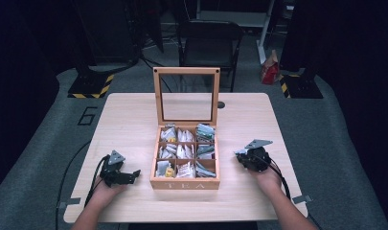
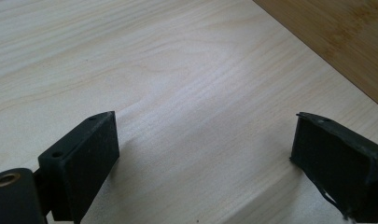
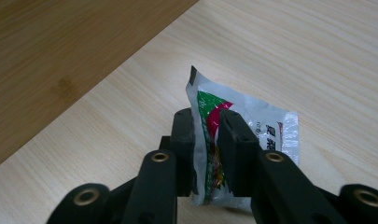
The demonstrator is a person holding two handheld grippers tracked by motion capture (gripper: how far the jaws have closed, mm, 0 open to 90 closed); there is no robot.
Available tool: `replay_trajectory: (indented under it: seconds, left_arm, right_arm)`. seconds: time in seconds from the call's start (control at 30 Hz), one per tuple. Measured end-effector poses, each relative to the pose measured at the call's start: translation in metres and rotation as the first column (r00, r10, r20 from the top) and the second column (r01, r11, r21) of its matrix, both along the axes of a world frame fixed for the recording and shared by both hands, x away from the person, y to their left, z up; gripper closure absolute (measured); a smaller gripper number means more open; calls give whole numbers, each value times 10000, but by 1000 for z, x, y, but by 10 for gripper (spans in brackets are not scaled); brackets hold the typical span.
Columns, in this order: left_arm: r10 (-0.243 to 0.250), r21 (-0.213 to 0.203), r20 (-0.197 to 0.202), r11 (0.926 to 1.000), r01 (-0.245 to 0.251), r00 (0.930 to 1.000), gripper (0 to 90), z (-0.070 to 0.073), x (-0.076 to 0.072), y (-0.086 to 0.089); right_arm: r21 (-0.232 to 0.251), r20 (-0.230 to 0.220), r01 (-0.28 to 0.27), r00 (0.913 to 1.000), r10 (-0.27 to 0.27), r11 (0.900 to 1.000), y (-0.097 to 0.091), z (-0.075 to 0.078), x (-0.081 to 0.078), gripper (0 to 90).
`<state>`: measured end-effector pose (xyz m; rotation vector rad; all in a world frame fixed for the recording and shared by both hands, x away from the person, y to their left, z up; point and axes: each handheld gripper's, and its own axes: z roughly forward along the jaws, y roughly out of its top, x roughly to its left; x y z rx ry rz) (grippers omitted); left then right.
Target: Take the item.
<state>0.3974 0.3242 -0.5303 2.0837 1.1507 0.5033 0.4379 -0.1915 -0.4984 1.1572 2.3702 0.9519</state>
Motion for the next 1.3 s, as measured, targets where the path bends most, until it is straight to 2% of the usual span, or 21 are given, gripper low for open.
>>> replay_trajectory:
  seconds: [0.07, 0.17, 0.33, 0.37, 0.43, 0.57, 0.63, 0.7, 0.87, 1.07, 1.3]
  left_arm:
    - [5, -6, -3, 10000, -5, 10000, 71, 0, 0, 0]
    - [8, -11, -4, 10000, -8, 10000, 71, 0, 0, 0]
    - [3, -7, -8, 10000, -3, 10000, 71, 0, 0, 0]
    - [4, -7, -7, 10000, -4, 10000, 71, 0, 0, 0]
    - [7, -10, -6, 10000, -7, 10000, 71, 0, 0, 0]
    - [7, -8, -5, 10000, -7, 10000, 71, 0, 0, 0]
    - [1, -5, -4, 10000, -1, 10000, 71, 0, 0, 0]
    - [-22, 21, -9, 10000, 22, 10000, 71, 0, 0, 0]
    - [-4, 7, -1, 10000, 4, 10000, 71, 0, 0, 0]
    - [5, -10, -4, 10000, -5, 10000, 71, 0, 0, 0]
    - [8, -12, -3, 10000, -8, 10000, 71, 0, 0, 0]
  right_arm:
    - [72, -114, -29, 9999, 30, 10000, 0, 0, 0, 699]
    - [66, 41, -82, 10000, 81, 9999, 0, -1, 1, 629]
    - [141, -82, 16, 10000, -15, 9999, 3, 1, -1, 519]
    - [24, 12, -99, 10000, 99, 9999, 3, 2, 0, 510]
    - [166, -59, 19, 10000, -18, 9999, 5, 4, -2, 498]
    - [203, -35, -77, 10000, 78, 9998, 6, 7, -2, 481]
    - [145, 118, -211, 9997, 210, 9997, 5, 9, -2, 473]
    - [214, 51, -125, 9999, 124, 9997, 5, 12, -3, 473]
    - [398, 208, 19, 9998, -27, 9992, 4, 20, -4, 477]
    - [401, 448, 103, 9989, -121, 9991, -1, 28, -7, 490]
    - [608, 411, 102, 9991, -128, 9981, -3, 33, -14, 491]
